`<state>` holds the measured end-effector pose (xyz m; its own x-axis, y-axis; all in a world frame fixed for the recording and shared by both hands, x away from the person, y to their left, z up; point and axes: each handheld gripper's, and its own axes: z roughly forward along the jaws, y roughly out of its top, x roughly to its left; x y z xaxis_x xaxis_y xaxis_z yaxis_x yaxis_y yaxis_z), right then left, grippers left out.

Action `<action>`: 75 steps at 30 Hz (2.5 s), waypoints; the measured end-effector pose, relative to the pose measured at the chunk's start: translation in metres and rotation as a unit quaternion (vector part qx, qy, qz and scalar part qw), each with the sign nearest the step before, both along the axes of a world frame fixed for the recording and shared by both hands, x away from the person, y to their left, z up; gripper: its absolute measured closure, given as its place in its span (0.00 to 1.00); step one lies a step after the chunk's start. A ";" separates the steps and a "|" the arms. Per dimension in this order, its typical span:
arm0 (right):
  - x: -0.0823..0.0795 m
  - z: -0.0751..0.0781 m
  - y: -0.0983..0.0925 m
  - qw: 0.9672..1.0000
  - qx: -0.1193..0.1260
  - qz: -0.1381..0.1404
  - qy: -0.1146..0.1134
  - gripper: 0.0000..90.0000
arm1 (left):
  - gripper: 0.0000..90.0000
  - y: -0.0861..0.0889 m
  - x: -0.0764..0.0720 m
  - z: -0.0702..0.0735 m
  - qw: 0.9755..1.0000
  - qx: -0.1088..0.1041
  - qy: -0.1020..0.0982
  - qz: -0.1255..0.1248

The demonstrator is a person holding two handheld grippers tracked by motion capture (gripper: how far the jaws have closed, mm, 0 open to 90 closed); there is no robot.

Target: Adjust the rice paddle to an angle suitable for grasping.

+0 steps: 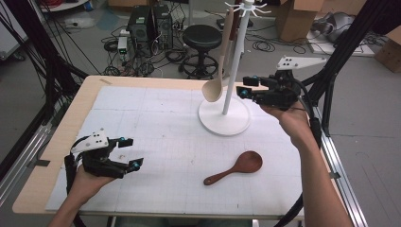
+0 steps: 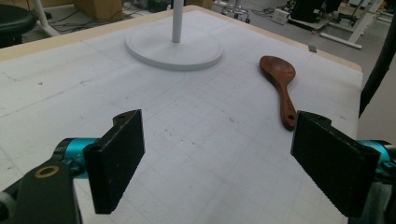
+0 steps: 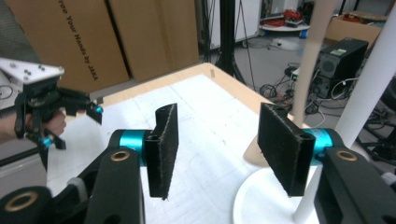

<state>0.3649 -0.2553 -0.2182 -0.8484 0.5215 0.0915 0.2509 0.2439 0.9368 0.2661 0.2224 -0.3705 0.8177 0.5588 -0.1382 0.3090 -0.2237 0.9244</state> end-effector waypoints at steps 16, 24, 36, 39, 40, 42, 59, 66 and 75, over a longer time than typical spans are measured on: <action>-0.037 -0.060 0.000 0.999 -0.026 0.025 0.025 0.52 | 0.20 -0.001 -0.001 0.000 1.000 0.002 0.002 0.003; -0.056 -0.095 0.002 0.996 -0.058 0.050 0.045 0.71 | 0.20 0.000 -0.001 0.000 1.000 0.003 0.002 0.006; -0.083 -0.140 0.009 0.988 -0.109 0.086 0.062 0.97 | 0.20 -0.001 -0.002 0.001 1.000 -0.001 0.001 0.006; -0.089 -0.150 0.012 0.986 -0.121 0.094 0.066 1.00 | 0.20 -0.001 -0.003 0.001 1.000 0.000 0.002 0.007; -0.090 -0.152 0.013 0.985 -0.127 0.093 0.065 1.00 | 0.20 -0.001 -0.002 0.000 1.000 0.000 0.002 0.006; -0.093 -0.158 0.015 0.984 -0.133 0.097 0.069 1.00 | 0.20 -0.001 -0.002 0.001 1.000 0.001 0.002 0.007; -0.102 -0.200 0.041 0.966 -0.199 0.135 0.092 1.00 | 0.20 -0.001 -0.002 0.000 1.000 0.000 0.003 0.008; -0.098 -0.206 0.056 0.958 -0.225 0.150 0.092 1.00 | 0.20 0.000 -0.002 0.000 1.000 -0.001 0.002 0.008; -0.091 -0.211 0.068 0.955 -0.238 0.155 0.083 1.00 | 0.20 0.004 -0.002 0.000 1.000 -0.003 0.001 0.012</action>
